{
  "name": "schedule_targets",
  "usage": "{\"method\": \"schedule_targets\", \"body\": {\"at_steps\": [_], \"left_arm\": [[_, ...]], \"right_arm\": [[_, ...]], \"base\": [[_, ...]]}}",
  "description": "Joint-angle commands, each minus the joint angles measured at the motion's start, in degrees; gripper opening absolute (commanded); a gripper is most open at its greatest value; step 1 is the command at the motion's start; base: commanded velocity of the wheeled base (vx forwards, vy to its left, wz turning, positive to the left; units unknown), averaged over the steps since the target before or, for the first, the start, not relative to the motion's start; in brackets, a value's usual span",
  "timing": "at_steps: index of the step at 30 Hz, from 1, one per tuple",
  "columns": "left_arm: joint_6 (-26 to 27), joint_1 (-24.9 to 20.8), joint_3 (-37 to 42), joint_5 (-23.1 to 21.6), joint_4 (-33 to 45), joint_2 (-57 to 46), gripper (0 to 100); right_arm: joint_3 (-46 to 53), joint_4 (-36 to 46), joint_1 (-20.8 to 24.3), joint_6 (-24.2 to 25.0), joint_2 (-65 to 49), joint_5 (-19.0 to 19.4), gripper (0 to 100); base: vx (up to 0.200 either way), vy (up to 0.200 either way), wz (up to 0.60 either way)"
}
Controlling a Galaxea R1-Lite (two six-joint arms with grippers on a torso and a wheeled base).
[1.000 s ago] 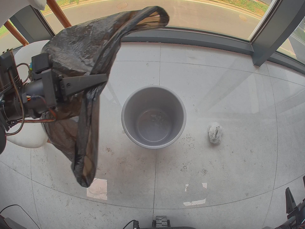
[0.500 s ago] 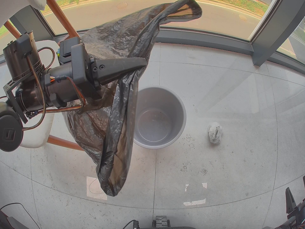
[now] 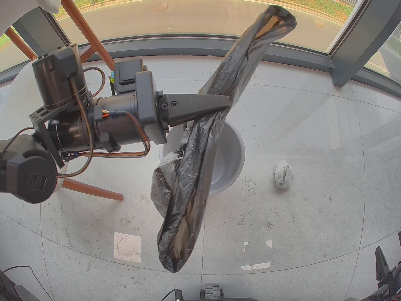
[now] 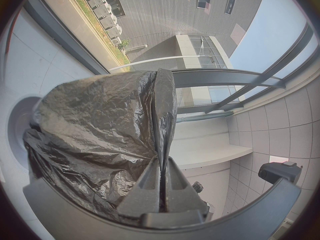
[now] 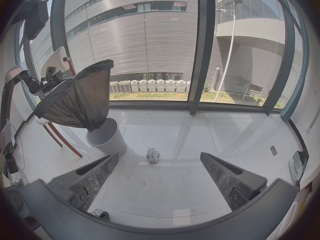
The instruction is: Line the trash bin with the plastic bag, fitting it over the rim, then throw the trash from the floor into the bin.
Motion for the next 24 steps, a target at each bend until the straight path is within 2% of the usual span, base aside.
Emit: {"method": "schedule_targets", "body": {"at_steps": [1, 7, 12, 18, 24], "left_arm": [[0.2, 0.1, 1.0, 0.0, 0.0, 1.9, 0], [1.0, 0.9, 3.1, 0.4, -2.5, 3.9, 0], [7.6, 2.7, 6.5, 0.5, -7.2, 6.5, 0], [8.9, 2.5, 9.6, 1.0, -10.6, 7.3, 0], [13.5, 1.2, 11.1, 5.7, -12.8, 9.2, 0]], "right_arm": [[1.0, 0.0, 0.0, 0.0, -0.2, 0.0, 100], [1.0, 0.0, 0.0, 0.0, -0.2, 0.0, 100], [1.0, 0.0, -0.1, -0.1, -0.2, 0.0, 100], [1.0, 0.0, -0.1, 0.0, -0.2, 0.0, 100], [1.0, 0.0, -0.1, -0.2, -0.2, 0.0, 100]], "base": [[0.0, 0.0, 0.0], [0.0, 0.0, 0.0], [0.0, 0.0, 0.0], [0.0, 0.0, 0.0], [0.0, 0.0, 0.0]]}}
